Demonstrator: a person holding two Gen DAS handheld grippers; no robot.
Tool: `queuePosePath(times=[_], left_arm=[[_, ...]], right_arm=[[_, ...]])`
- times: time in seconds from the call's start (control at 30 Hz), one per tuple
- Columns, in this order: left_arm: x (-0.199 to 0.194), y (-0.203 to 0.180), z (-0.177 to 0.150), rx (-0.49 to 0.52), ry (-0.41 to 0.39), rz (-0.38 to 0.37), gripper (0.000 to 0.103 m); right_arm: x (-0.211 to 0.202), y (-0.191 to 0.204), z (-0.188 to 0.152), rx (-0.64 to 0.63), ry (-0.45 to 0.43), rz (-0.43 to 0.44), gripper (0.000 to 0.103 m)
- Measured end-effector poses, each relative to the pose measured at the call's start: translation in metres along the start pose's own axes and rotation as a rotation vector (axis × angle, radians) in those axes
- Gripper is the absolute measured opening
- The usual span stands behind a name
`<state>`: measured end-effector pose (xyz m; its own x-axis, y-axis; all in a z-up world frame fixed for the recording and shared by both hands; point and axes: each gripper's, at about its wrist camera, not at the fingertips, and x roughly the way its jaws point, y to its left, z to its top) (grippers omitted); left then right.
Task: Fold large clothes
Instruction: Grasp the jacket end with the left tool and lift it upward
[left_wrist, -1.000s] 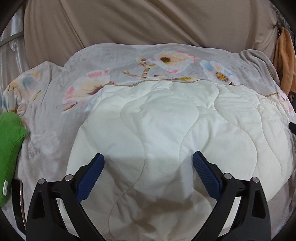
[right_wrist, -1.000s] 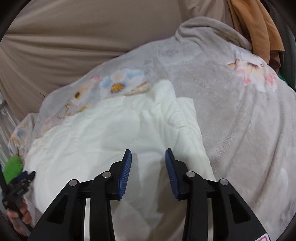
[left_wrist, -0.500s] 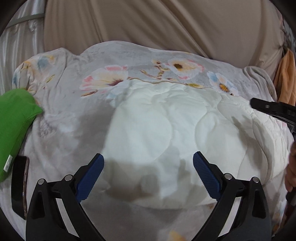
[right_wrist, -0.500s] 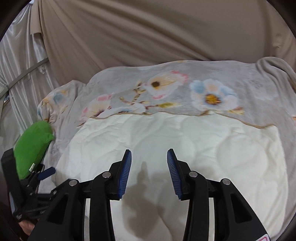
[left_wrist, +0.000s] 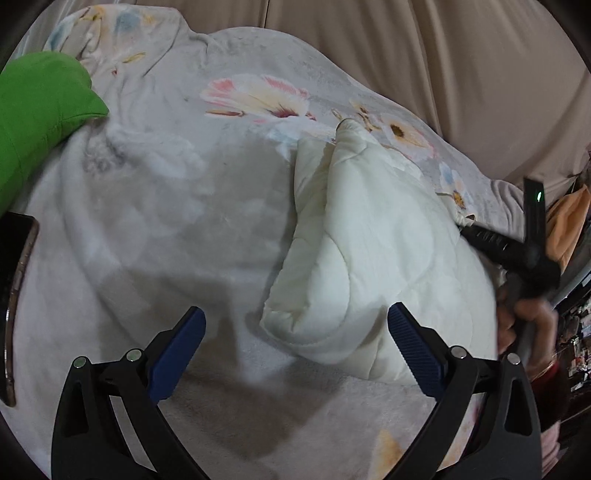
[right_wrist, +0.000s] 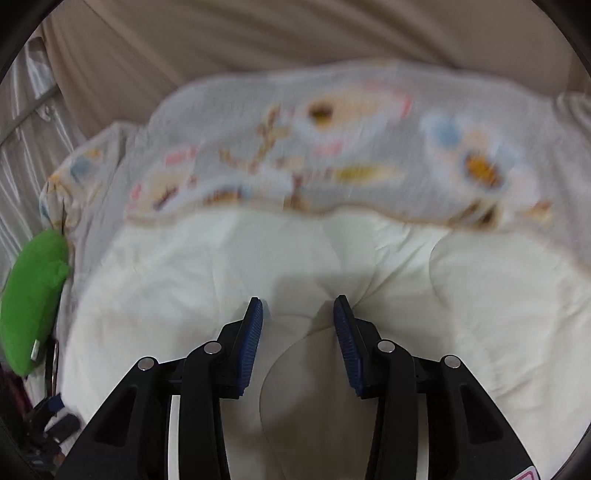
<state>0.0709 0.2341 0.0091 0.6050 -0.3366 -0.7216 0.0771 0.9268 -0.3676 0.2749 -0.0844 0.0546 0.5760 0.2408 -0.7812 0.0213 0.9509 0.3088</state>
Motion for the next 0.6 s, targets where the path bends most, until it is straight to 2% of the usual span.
queuePosePath(times=[0.07,0.13,0.2,0.33,0.4,0.43,0.5,0.53,0.57,0.6], left_arm=[[0.004,-0.001,0.000,0.008,0.003,-0.002,0.097],[0.012,-0.003,0.002,0.011,0.017,-0.009,0.097],[0.022,-0.005,0.004,-0.002,0.044,-0.028,0.097],[0.035,-0.002,0.004,-0.052,0.067,-0.075,0.098],[0.034,-0.004,0.005,-0.059,0.055,-0.094,0.097],[0.035,-0.006,0.006,-0.060,0.060,-0.123,0.090],[0.035,-0.012,0.009,-0.064,0.072,-0.161,0.086],[0.033,-0.017,0.011,-0.052,0.059,-0.176,0.072],[0.030,-0.023,0.014,-0.030,0.047,-0.186,0.065],[0.023,-0.032,0.017,-0.003,0.024,-0.176,0.054]], right_arm=[[-0.002,0.013,-0.021,-0.099,-0.062,-0.055,0.041],[-0.006,0.021,-0.027,-0.146,-0.073,-0.086,0.041],[-0.009,0.018,-0.022,-0.129,-0.062,-0.076,0.040],[-0.035,0.004,-0.005,-0.030,-0.100,0.021,0.040],[-0.038,0.000,0.001,-0.025,-0.114,-0.021,0.040],[-0.034,-0.002,0.002,-0.020,-0.100,-0.031,0.040],[-0.013,-0.009,-0.002,-0.004,-0.027,-0.011,0.041],[-0.007,-0.012,-0.006,-0.001,-0.027,0.000,0.041],[-0.005,-0.014,-0.009,-0.001,-0.044,0.006,0.041],[-0.003,-0.015,-0.010,0.000,-0.052,0.011,0.041]])
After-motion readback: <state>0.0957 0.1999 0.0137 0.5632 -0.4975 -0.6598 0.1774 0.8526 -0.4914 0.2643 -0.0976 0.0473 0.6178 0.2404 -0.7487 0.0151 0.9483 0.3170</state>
